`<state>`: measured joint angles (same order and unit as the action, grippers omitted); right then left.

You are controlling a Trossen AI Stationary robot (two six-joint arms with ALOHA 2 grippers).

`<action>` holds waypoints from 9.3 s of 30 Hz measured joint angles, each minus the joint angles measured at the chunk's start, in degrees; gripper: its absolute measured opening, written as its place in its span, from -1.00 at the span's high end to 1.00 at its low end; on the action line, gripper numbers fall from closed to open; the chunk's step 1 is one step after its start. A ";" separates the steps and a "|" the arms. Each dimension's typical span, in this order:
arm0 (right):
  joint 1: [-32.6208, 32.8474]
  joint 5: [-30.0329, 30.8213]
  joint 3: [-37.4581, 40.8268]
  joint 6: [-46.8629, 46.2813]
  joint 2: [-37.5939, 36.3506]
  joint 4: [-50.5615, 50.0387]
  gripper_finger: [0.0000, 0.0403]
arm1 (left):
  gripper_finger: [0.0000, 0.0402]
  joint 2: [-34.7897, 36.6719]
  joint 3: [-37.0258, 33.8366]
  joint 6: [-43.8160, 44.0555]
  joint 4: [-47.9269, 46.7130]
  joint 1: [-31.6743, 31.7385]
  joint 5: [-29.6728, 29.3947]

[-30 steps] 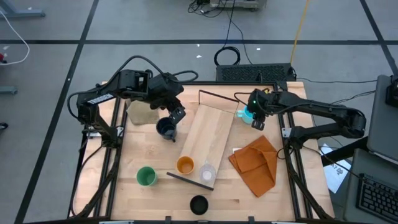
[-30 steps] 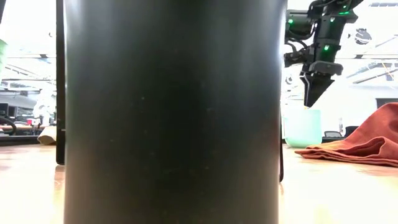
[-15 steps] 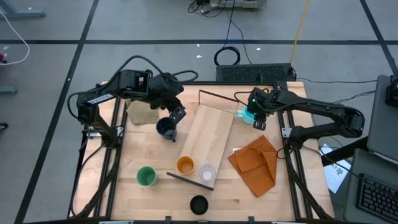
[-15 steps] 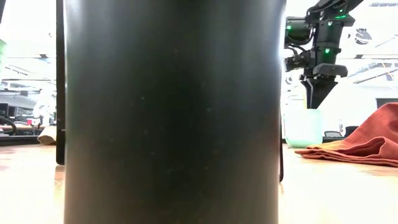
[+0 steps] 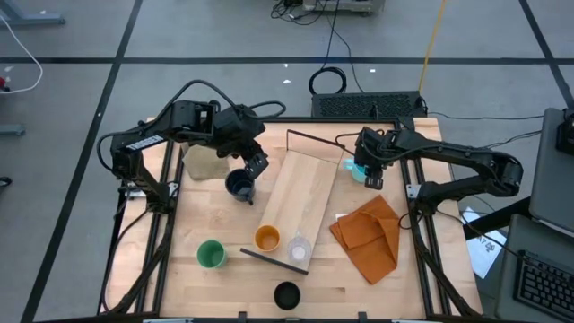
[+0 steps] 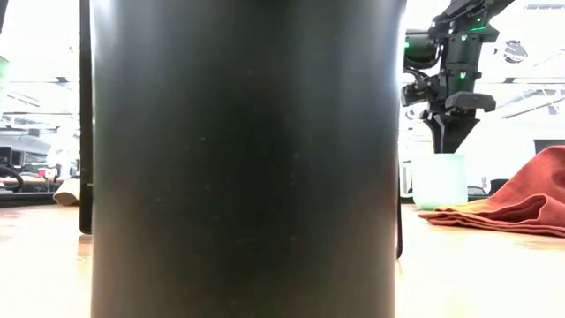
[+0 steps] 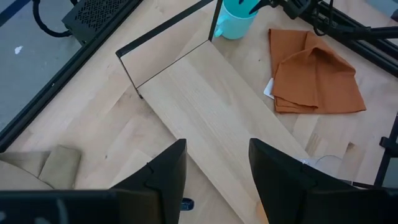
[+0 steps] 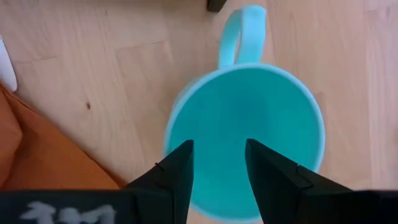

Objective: Stack small to large cups/mugs on shelf
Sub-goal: Put the light blue mug on the shelf

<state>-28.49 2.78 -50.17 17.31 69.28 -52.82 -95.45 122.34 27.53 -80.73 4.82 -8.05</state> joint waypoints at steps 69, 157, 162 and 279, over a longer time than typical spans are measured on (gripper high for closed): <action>10.97 -8.80 -7.35 -13.62 -0.61 -14.73 -0.09 | 0.13 0.01 0.00 -0.20 0.88 -0.81 0.02; 29.24 -4.53 -23.53 -22.15 -2.96 -15.84 1.00 | 0.13 0.00 0.00 0.38 1.44 -1.27 0.07; 34.06 -4.49 -25.00 -25.44 -0.84 -10.93 1.00 | 0.13 0.01 0.00 4.06 1.44 -1.36 2.25; 31.15 -11.82 -43.19 -29.50 12.17 11.04 1.00 | 0.78 -5.85 0.00 3.81 12.26 -10.58 2.08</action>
<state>2.66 -9.04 -93.36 -12.18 81.45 -41.78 -101.30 122.34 31.34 -68.47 -5.76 -5.98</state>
